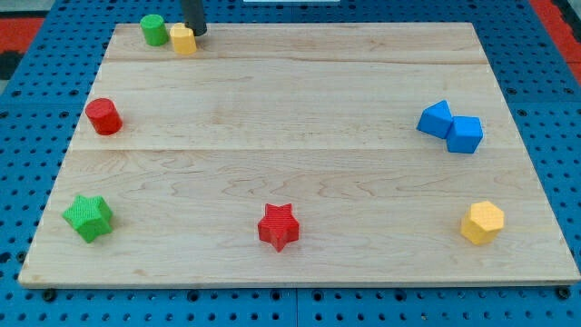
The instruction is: Push the yellow heart down a bit
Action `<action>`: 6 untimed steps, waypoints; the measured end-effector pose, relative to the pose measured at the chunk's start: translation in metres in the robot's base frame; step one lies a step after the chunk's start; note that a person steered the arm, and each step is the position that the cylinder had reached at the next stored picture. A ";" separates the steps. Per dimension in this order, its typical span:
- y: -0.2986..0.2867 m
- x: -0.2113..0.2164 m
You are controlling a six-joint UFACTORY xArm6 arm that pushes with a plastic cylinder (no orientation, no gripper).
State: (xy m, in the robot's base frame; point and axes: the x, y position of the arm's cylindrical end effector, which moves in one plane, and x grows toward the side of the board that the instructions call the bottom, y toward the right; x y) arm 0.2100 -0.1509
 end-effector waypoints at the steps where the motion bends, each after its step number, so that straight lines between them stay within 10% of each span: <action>1: -0.008 0.034; 4: -0.038 0.008; 6: 0.007 0.102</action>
